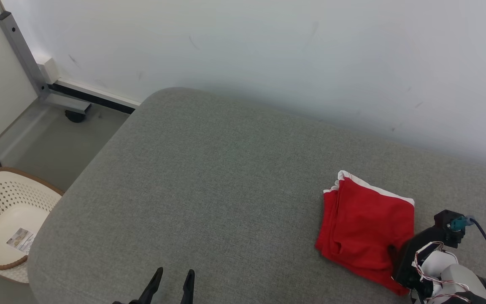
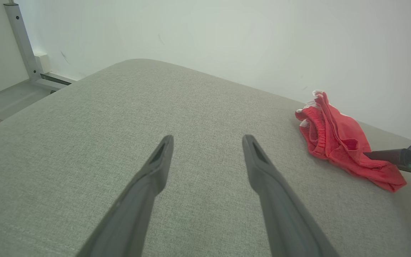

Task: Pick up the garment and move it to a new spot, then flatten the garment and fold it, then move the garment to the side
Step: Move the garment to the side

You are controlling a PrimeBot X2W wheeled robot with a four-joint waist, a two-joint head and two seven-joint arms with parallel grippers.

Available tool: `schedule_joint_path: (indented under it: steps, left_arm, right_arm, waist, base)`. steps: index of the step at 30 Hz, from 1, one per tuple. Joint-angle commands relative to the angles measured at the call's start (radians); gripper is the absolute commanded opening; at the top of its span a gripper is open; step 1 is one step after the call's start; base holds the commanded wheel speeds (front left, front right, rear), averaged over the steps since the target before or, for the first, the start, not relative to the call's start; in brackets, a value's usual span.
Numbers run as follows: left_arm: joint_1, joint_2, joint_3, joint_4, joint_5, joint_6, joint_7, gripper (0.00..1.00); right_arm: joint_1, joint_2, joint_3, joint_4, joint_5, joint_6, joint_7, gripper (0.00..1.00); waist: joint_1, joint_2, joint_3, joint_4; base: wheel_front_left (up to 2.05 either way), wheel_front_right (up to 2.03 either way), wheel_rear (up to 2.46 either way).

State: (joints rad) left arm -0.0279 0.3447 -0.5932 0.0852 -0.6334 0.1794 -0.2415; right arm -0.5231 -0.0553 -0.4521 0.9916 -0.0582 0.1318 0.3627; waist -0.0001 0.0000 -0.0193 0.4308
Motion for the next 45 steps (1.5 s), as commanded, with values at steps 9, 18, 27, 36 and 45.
schedule_joint_path:
  steps: [9,18,27,36,45]
  left_arm:
    - [-0.001,0.002,-0.008,-0.01,0.002,0.007,0.005,1.0]
    - [-0.012,-0.008,-0.006,-0.016,-0.004,0.009,-0.001,1.0]
    - [-0.009,-0.053,0.001,-0.024,-0.013,-0.001,-0.016,1.0]
    - [-0.037,-0.097,0.026,-0.026,0.021,-0.028,-0.024,1.0]
    - [-0.069,-0.097,0.015,-0.013,0.054,-0.056,-0.022,1.0]
  right_arm:
    - [-0.015,0.005,0.007,0.106,-0.023,-0.002,-0.036,0.0]
    - [-0.075,0.003,0.096,0.123,-0.04,-0.002,-0.082,0.0]
    - [-0.126,-0.052,0.371,0.064,0.003,-0.002,-0.042,0.0]
    - [-0.123,-0.197,0.651,-0.086,0.139,-0.002,0.025,0.0]
    - [-0.17,-0.395,0.812,-0.17,0.265,-0.002,0.011,0.0]
  waist:
    - [0.0001,0.0,-0.016,-0.039]
    - [0.0001,0.0,-0.031,-0.116]
    - [0.0001,0.0,-0.055,-0.35]
    - [0.0001,0.0,-0.022,-0.55]
    - [0.0001,0.0,0.052,-0.592]
  base:
    - [0.0,0.0,0.0]
    - [0.0,0.0,0.0]
    - [0.0,0.0,0.0]
    - [0.0,0.0,0.0]
    - [0.0,0.0,0.0]
